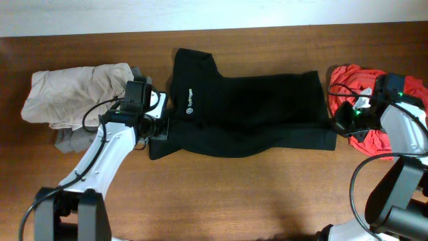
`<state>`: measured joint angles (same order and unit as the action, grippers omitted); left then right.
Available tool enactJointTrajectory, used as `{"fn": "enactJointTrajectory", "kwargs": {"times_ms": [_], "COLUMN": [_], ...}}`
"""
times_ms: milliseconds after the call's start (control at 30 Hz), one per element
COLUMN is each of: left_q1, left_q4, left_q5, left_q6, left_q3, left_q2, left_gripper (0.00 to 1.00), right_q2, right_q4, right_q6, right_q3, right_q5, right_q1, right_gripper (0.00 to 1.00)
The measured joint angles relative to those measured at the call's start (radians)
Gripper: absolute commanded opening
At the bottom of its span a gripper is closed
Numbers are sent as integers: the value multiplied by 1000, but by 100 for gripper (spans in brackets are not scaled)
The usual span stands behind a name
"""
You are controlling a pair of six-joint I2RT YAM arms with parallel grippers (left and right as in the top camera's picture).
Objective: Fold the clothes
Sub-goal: 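Fold the shirt bottom upward toward the collar with both grippers, then release the shirt and lift both grippers away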
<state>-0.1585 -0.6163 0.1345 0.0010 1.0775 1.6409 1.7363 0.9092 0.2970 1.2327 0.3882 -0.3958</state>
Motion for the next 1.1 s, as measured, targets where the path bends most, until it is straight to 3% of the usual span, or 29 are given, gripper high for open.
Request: {"fn": "enactJointTrajectory", "kwargs": {"times_ms": [467, 533, 567, 633, 700, 933, 1100], "left_q1": [0, 0, 0, 0, 0, 0, 0], "left_q4": [85, 86, 83, 63, 29, -136, -215], "left_q5": [-16, -24, -31, -50, -66, -90, -79], "left_q6": [30, 31, 32, 35, 41, 48, 61], "left_q3": [0, 5, 11, 39, 84, 284, 412], "left_q2": [88, 89, 89, 91, 93, 93, 94], "left_gripper": [1, 11, 21, 37, 47, 49, 54], "right_q2": [105, 105, 105, 105, 105, 106, 111], "right_q4": [-209, -226, -231, -239, -239, -98, 122], "right_q6": [63, 65, 64, 69, 66, 21, -40], "right_q3": [0, 0, 0, 0, 0, 72, 285], "right_q5": [7, 8, 8, 10, 12, 16, 14], "right_q1": [44, 46, 46, 46, 46, 41, 39], "right_gripper": [17, 36, 54, 75, 77, 76, 75]}}
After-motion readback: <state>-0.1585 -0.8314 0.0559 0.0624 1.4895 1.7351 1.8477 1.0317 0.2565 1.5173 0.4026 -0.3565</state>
